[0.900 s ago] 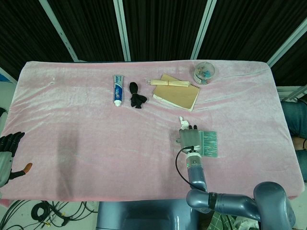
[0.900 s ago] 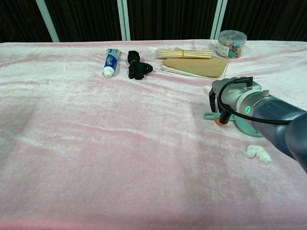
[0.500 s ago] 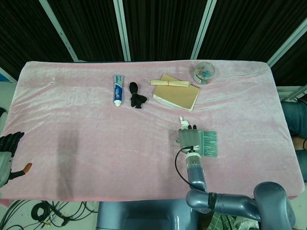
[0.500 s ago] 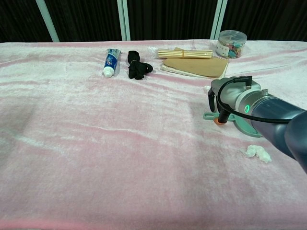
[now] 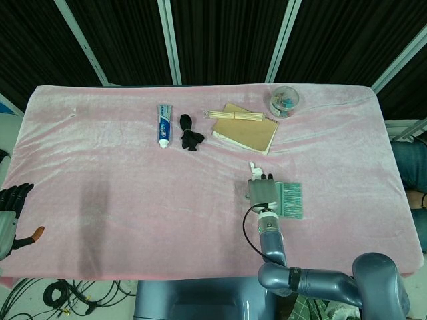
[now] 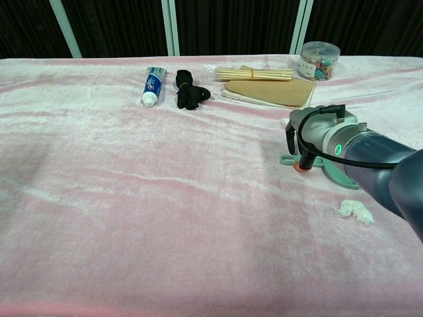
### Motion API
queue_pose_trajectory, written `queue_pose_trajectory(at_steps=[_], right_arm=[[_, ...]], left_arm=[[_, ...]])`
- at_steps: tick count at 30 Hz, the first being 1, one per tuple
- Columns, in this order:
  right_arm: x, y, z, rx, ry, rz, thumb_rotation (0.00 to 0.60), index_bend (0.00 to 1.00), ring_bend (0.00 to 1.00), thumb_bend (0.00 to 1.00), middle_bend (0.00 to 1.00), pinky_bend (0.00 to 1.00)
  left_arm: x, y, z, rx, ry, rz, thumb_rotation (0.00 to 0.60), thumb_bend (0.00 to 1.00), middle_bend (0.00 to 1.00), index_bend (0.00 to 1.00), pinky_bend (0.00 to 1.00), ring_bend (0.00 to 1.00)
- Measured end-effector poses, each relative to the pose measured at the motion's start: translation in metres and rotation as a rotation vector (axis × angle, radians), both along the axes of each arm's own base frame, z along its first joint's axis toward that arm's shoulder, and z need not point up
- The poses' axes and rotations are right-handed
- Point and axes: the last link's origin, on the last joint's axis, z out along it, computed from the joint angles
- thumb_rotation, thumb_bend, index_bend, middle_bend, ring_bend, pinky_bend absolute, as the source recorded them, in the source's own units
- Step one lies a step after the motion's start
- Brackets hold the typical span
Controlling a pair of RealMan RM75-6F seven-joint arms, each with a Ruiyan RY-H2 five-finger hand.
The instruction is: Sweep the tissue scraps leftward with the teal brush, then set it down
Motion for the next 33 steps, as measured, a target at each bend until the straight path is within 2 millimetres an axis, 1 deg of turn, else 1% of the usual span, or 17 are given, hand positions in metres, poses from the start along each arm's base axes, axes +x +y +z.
queue_pose_trajectory(at_steps=[13,16,22,33], right_arm=[[-0.001,0.000,-0.003,0.005,0.011,0.003,0.600,0.49,0.22,0.25,0.48,0.18],[-0.002,0.000,-0.005,0.014,0.014,0.002,0.600,0.51,0.23,0.25,0.50,0.18],[0.000,-0.001,-0.004,-0.002,-0.024,0.005,0.600,0.57,0.25,0.29,0.53,0.18],[0.000,-0.002,0.007,0.013,-0.036,0.007,0.600,0.61,0.27,0.38,0.55,0.18]], left_arm=[[0.000,0.000,0.000,0.000,0.000,0.002,0.600,0.25,0.06,0.03,0.03,0.00],[0.000,0.000,0.000,0.000,0.000,0.002,0.600,0.25,0.06,0.03,0.03,0.00],[0.000,0.000,0.000,-0.003,-0.002,0.004,0.600,0.25,0.06,0.03,0.03,0.00],[0.000,0.000,-0.001,-0.005,0.000,0.007,0.600,0.25,0.06,0.03,0.03,0.00]])
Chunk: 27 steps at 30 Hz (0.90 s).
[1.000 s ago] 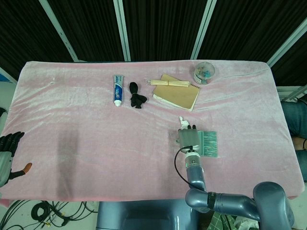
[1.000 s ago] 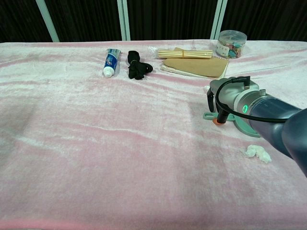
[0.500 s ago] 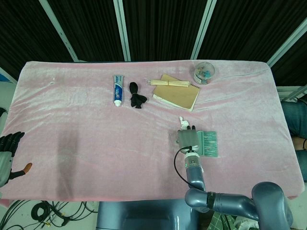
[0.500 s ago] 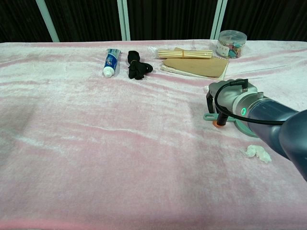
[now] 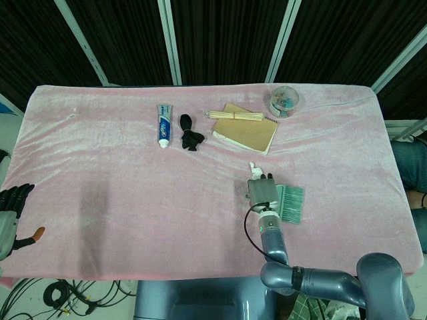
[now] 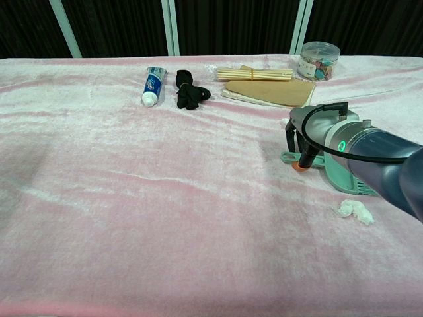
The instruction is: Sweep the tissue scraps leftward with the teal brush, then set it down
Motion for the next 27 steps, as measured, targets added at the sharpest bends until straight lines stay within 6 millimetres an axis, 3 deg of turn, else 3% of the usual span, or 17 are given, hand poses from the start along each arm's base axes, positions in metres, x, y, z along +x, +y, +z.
queue_pose_trajectory(at_steps=[7,16,27], right_arm=[[0.007,0.000,0.018,0.019,-0.056,0.030,0.600,0.62,0.27,0.41,0.55,0.18],[0.010,-0.006,0.063,0.044,-0.202,0.039,0.600,0.62,0.27,0.42,0.56,0.18],[-0.017,-0.004,0.122,0.200,-0.404,-0.097,0.600,0.64,0.28,0.43,0.58,0.18]], left_arm=[[0.000,0.000,0.000,-0.002,-0.002,0.001,0.600,0.25,0.06,0.03,0.03,0.00],[0.000,-0.001,0.000,-0.001,-0.003,0.000,0.600,0.25,0.06,0.03,0.03,0.00],[0.000,-0.001,0.000,-0.002,-0.004,0.001,0.600,0.25,0.06,0.03,0.03,0.00]])
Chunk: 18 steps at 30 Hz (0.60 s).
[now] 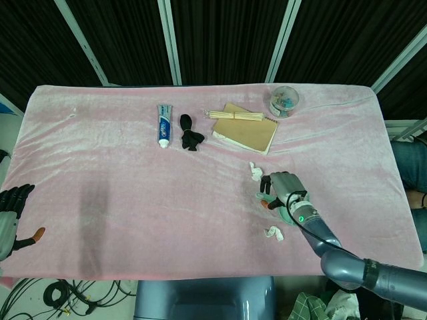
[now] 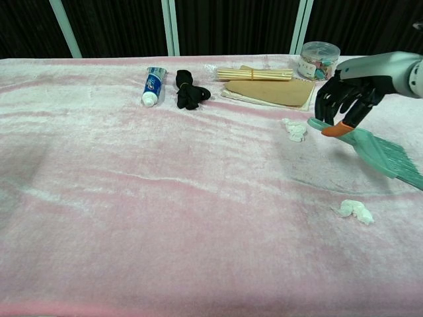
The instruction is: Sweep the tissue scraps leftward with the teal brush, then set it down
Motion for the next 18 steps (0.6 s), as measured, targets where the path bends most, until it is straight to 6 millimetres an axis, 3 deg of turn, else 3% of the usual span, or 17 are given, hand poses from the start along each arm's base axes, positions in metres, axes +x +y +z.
queue_pose_trajectory(at_steps=[5,18], right_arm=[[-0.012,0.008,0.010,0.028,-0.082,-0.051,0.600,0.64,0.29,0.43,0.58,0.18],[-0.037,0.045,0.005,-0.067,-0.129,0.045,0.600,0.65,0.29,0.43,0.60,0.18]], left_arm=[[0.000,0.000,0.000,0.002,0.002,0.002,0.600,0.25,0.06,0.03,0.03,0.00],[0.000,-0.001,0.000,0.003,-0.002,0.003,0.600,0.25,0.06,0.03,0.03,0.00]])
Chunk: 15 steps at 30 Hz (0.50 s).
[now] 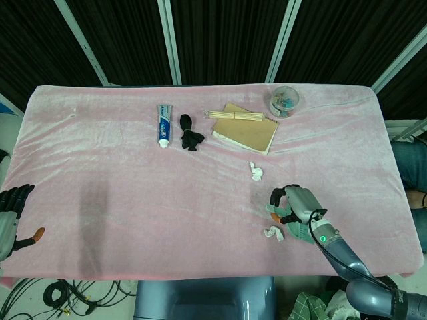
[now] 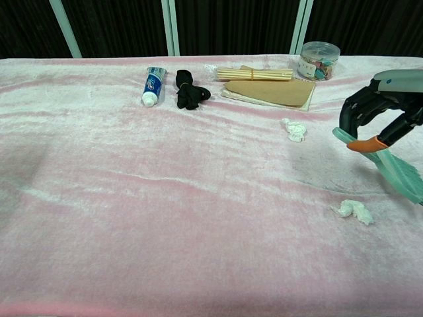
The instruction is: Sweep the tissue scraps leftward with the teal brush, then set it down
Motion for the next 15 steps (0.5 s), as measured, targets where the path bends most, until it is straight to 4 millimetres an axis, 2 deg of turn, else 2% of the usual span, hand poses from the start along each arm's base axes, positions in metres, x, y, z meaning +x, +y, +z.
queue_pose_trajectory(at_steps=[6,15], right_arm=[[-0.008,0.015,-0.005,0.006,-0.035,-0.017,0.600,0.65,0.30,0.43,0.60,0.18],[-0.004,0.023,-0.012,0.065,-0.079,-0.030,0.600,0.66,0.31,0.43,0.60,0.18]], left_arm=[[0.000,0.000,0.000,-0.001,0.000,0.000,0.600,0.25,0.06,0.03,0.03,0.00],[0.000,0.000,0.000,-0.003,-0.006,0.002,0.600,0.25,0.06,0.03,0.03,0.00]])
